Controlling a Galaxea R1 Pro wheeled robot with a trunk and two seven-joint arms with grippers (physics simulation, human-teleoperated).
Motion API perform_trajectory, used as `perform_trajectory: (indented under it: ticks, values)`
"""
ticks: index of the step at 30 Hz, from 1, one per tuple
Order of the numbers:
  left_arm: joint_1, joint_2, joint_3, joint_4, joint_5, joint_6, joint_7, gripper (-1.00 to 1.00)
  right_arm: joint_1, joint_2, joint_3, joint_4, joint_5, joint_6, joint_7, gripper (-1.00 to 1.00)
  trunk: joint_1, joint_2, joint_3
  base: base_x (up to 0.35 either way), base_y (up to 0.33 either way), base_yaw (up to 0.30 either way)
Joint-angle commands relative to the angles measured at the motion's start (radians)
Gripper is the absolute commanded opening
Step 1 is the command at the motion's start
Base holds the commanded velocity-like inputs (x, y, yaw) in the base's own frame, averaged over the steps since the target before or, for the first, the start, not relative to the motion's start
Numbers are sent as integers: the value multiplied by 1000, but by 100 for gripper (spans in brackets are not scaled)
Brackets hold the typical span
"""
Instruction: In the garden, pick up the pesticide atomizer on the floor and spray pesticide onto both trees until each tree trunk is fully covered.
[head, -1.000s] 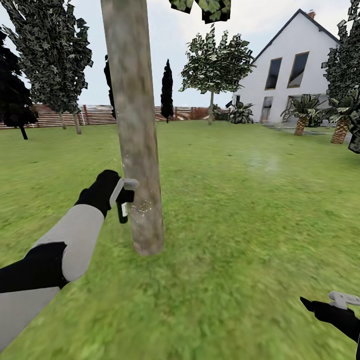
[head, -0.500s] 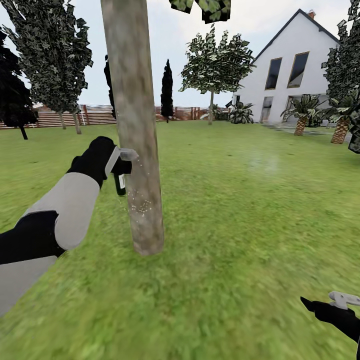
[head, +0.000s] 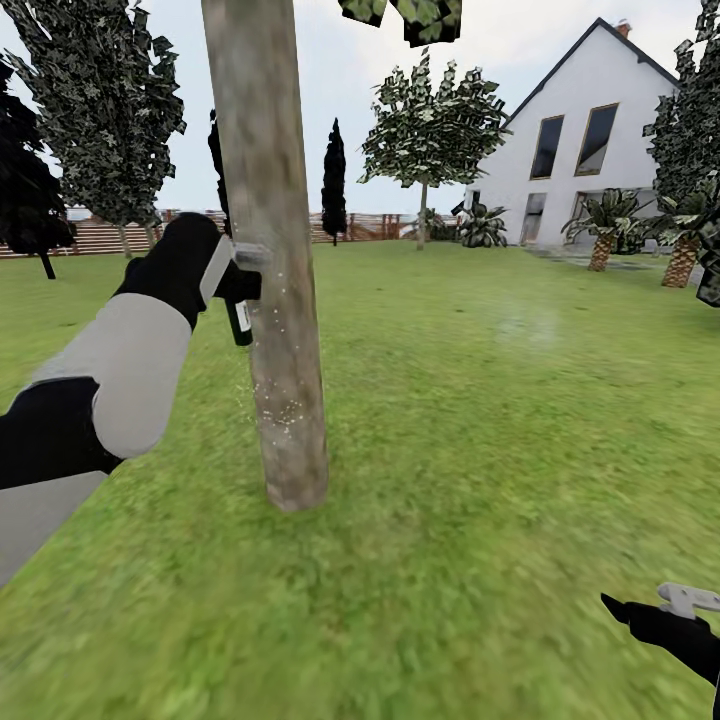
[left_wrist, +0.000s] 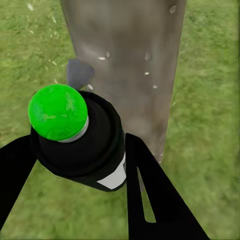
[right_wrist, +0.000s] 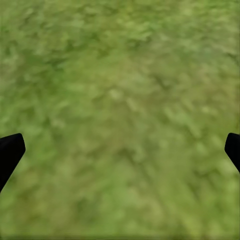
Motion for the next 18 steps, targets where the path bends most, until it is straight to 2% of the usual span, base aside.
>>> perform_trajectory:
  ticks: [1,12,18]
  values:
    - [-1,-1,0,34,-1,0,0,-100,0,0,0,0,0,0,0,100,0,0,0,0,0,0]
    - [1,-4,1,228,0,-8,-2,-100,0,0,0,0,1,0,0,100,0,0,0,0,0,0]
    - [15,-9,3,291,0,-19,-4,-100,0,0,0,0,1,0,0,100,0,0,0,0,0,0]
